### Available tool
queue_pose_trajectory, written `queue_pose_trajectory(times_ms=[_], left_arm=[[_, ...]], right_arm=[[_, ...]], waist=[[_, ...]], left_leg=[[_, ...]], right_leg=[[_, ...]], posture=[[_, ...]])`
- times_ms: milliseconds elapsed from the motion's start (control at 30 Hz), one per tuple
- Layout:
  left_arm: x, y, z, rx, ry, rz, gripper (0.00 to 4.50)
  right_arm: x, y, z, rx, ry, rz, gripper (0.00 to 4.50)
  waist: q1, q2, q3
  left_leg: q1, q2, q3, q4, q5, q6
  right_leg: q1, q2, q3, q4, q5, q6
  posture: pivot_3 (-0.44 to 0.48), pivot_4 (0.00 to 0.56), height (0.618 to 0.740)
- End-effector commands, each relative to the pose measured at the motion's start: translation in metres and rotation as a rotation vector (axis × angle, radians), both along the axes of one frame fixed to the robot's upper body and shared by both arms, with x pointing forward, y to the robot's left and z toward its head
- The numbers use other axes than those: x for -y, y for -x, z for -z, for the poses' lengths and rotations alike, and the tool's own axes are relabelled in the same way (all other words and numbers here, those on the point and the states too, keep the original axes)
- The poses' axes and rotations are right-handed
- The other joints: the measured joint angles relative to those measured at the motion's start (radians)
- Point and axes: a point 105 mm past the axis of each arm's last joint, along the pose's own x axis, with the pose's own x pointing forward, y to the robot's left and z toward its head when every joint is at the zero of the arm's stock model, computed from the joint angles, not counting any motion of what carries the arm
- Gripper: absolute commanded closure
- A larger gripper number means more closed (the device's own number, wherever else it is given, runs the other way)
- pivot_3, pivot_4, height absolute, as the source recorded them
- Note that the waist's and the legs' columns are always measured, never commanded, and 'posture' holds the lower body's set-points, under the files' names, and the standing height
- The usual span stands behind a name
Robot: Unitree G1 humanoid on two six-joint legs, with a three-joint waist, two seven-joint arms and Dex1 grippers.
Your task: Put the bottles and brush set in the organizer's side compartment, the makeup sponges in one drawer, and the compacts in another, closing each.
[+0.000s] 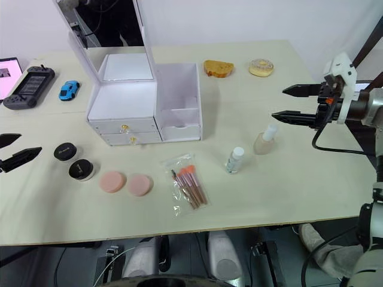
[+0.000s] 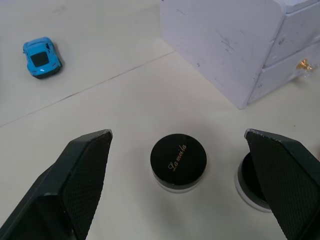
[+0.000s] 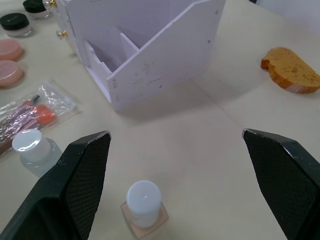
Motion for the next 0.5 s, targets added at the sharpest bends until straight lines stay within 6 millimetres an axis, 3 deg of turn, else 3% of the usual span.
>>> queue_pose_trajectory(times_ms=[33,500], left_arm=[[-0.003,0.001,-0.01,0.018,0.002,-0.004,0.0],[0.001,-0.006,-0.017,0.056,0.012,0.03,0.0]], right_arm=[[-0.002,0.004,-0.012,0.051,-0.009,-0.006,0.03],[0.009,0.009,-0.009,0.047,-0.034,0.027,0.03]], waist=[[0.001,0.0,0.0],[0.0,0.0,0.0]], left_leg=[[0.0,0.0,0.0,0.0,0.0,0.0],[0.0,0.0,0.0,0.0,0.0,0.0]], right_leg=[[0.0,0.0,0.0,0.0,0.0,0.0],[0.0,0.0,0.0,0.0,0.0,0.0]], posture=[[0.0,0.15,0.738],[0.0,0.15,0.738]])
